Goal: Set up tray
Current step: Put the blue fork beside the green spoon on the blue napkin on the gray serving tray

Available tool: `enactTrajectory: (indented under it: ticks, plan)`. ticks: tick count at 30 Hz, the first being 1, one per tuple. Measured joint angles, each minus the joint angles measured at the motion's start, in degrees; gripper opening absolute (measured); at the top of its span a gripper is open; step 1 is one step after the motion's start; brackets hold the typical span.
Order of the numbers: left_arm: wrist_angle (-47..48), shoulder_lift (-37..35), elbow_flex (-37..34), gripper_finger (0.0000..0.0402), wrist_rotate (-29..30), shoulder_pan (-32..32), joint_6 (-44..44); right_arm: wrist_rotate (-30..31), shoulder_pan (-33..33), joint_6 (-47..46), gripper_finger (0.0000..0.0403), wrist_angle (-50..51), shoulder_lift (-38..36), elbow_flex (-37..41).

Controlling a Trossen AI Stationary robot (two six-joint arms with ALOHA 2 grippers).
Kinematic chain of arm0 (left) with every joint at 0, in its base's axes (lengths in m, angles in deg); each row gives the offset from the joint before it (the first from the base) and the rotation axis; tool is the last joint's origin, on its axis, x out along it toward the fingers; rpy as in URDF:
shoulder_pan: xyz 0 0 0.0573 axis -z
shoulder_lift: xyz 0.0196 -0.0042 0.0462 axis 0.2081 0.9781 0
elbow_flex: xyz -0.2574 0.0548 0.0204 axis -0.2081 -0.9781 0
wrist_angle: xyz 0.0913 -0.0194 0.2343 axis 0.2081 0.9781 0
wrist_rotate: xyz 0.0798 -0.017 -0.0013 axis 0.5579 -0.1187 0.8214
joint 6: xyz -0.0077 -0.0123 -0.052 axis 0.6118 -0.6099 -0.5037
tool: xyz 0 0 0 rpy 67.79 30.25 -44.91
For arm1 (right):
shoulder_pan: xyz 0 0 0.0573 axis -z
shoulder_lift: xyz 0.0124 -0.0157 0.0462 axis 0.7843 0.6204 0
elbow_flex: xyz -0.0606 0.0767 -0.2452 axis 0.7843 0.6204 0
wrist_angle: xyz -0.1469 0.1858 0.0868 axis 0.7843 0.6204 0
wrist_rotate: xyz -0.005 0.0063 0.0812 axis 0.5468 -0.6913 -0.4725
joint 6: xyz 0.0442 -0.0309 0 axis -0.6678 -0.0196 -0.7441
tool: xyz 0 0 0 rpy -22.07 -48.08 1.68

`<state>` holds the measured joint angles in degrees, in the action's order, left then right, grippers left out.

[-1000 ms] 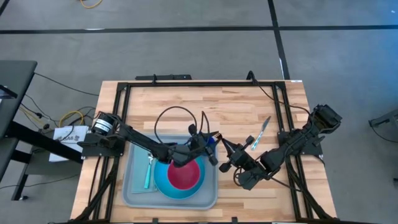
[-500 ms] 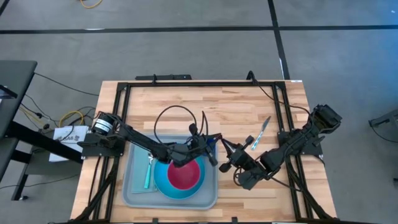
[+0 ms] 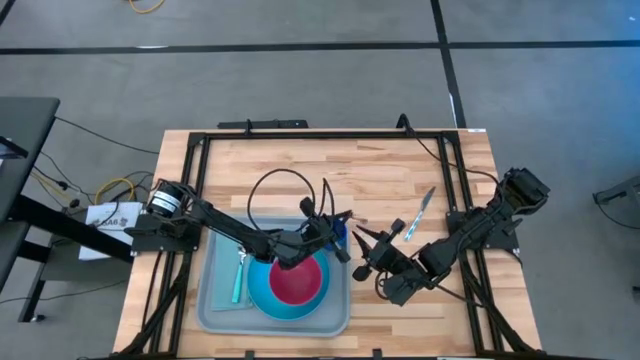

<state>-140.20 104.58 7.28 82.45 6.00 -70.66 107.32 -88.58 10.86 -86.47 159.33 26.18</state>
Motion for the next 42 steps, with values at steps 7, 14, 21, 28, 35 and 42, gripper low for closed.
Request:
enactTrajectory:
  ticks: [7, 14, 21, 28, 35, 42]
  plan:
    - [3.0, -10.0, 0.0, 0.0000, 3.2, 3.8, 10.1, 6.4, -6.0, 9.3, 0.0077, -0.5, -0.5, -2.4]
    - [40.8, -31.2, 0.1, 0.0000, 17.9, 11.9, -1.9, 11.6, -10.8, 11.2, 0.0077, -0.4, -0.5, -3.8]
    - [90.0, -51.6, 0.1, 0.0000, -10.5, 16.4, -54.1, 12.5, -10.8, 10.6, 0.0077, 0.0, -0.5, -3.8]
    - [130.4, -55.5, -2.7, 0.0000, -22.5, 18.7, -93.3, 12.3, -10.2, 10.6, 0.0077, -0.1, -0.5, -3.8]
    - [122.4, -55.4, -13.7, 0.0000, -28.3, 21.7, -98.4, 12.2, -10.2, 9.7, 0.0077, 0.0, -0.5, -3.8]
    - [109.5, -55.1, -26.9, 0.0000, -33.3, 22.2, -99.6, 9.7, -10.3, 6.9, 0.0077, 0.0, -0.4, -3.8]
